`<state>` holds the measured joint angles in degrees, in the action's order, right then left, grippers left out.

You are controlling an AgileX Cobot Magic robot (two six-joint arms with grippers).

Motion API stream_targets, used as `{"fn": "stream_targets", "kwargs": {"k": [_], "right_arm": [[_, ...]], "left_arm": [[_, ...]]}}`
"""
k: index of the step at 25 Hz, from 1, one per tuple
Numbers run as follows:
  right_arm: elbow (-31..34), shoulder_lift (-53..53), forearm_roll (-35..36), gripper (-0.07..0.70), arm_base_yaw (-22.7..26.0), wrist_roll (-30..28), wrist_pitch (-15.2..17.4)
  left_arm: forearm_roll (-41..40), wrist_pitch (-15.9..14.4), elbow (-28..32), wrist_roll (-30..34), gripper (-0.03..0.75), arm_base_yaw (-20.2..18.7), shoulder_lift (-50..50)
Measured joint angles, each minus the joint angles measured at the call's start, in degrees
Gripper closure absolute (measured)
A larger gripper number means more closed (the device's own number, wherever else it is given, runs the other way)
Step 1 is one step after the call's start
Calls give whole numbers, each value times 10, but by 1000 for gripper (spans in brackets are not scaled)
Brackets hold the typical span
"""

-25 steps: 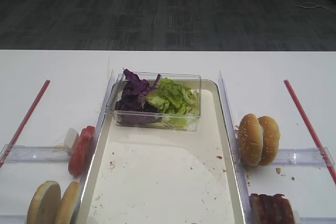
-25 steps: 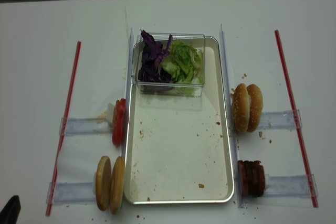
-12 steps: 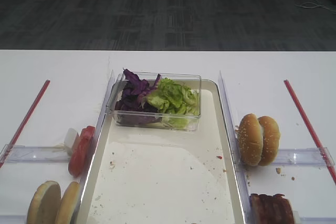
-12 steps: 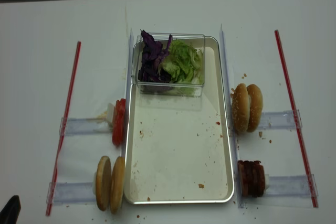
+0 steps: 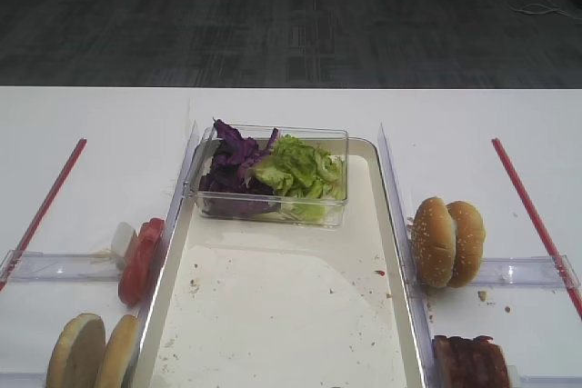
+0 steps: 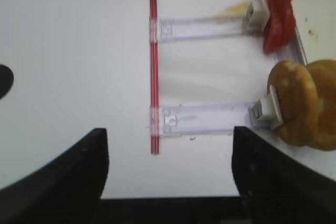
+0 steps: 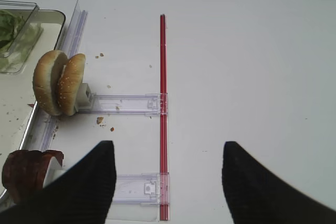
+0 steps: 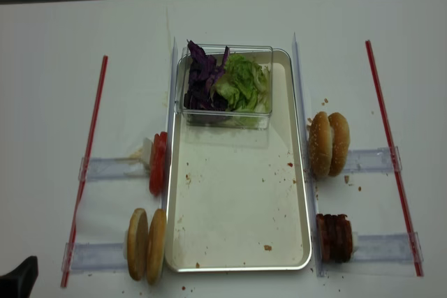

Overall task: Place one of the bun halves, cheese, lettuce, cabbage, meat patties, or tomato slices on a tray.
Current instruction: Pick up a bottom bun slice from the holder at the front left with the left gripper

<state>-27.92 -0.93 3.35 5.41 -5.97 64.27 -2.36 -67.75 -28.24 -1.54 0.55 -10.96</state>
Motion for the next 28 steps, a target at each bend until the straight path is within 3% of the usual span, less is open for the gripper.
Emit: {"fn": "stream_targets", "kwargs": {"k": [11,20,28], "right_arm": [[0,0,0,150,0,0,0],[0,0,0,150,0,0,0],[0,0,0,150,0,0,0]], "left_arm": [[-7,8,-6,0,225,0,-414],[-2,44,-12,-12,225,0,-443],[0,75,-51,-15,225,0,-453]]}}
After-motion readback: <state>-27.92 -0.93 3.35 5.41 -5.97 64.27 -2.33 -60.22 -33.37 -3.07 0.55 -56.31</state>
